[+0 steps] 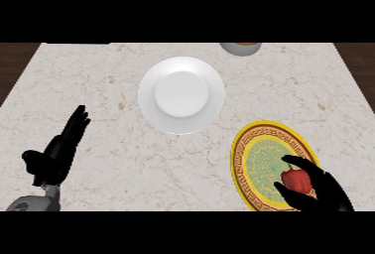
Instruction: Pick the bell pepper from the plate and place it in the plate
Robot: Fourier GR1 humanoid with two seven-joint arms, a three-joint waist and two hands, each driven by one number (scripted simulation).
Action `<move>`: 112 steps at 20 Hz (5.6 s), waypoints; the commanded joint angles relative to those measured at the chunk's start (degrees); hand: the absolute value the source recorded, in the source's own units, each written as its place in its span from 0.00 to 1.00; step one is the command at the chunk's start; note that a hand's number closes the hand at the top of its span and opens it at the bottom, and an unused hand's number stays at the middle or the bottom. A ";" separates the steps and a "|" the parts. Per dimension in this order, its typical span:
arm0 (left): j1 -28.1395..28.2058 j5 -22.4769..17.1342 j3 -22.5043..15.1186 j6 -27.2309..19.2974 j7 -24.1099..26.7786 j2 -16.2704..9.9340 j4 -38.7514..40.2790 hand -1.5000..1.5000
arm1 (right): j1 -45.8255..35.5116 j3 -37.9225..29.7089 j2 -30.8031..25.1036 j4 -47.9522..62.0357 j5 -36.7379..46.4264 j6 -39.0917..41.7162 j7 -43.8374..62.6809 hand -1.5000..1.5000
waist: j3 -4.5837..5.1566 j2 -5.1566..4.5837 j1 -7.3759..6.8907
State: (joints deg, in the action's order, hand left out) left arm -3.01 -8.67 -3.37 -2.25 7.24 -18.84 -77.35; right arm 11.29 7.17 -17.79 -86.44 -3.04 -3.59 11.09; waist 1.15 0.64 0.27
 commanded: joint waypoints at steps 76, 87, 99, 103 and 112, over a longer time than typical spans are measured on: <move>-4.49 7.71 3.30 3.46 -2.56 6.77 1.21 0.50 | -72.02 14.01 17.79 53.33 31.53 -37.11 20.36 0.00 | -1.17 -1.45 -3.56; 1.52 6.09 5.02 5.86 0.55 5.21 -0.68 0.50 | -63.43 3.61 17.79 42.12 16.33 -51.10 0.32 0.00 | -1.27 -0.96 -2.06; 3.04 7.76 5.51 3.40 0.17 6.93 -3.08 0.50 | -38.25 -4.21 9.56 27.29 2.05 -29.13 -25.20 0.00 | -1.19 -0.62 -0.34; -1.07 7.72 7.12 5.03 0.71 5.83 1.65 0.50 | -36.59 -7.51 6.40 29.77 -0.47 -21.65 -30.45 0.00 | -1.16 -0.71 -0.31; 0.67 8.12 7.89 6.28 0.88 7.48 0.43 0.50 | -36.18 -10.96 7.54 39.40 1.84 -18.89 -39.63 0.00 | -1.17 -0.72 -0.63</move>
State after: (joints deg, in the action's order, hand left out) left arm -2.39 -0.49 3.94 3.40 7.51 -12.04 -77.38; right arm -22.87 -0.99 -11.28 -54.68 -1.34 -23.64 -22.33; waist -0.01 -0.02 -0.15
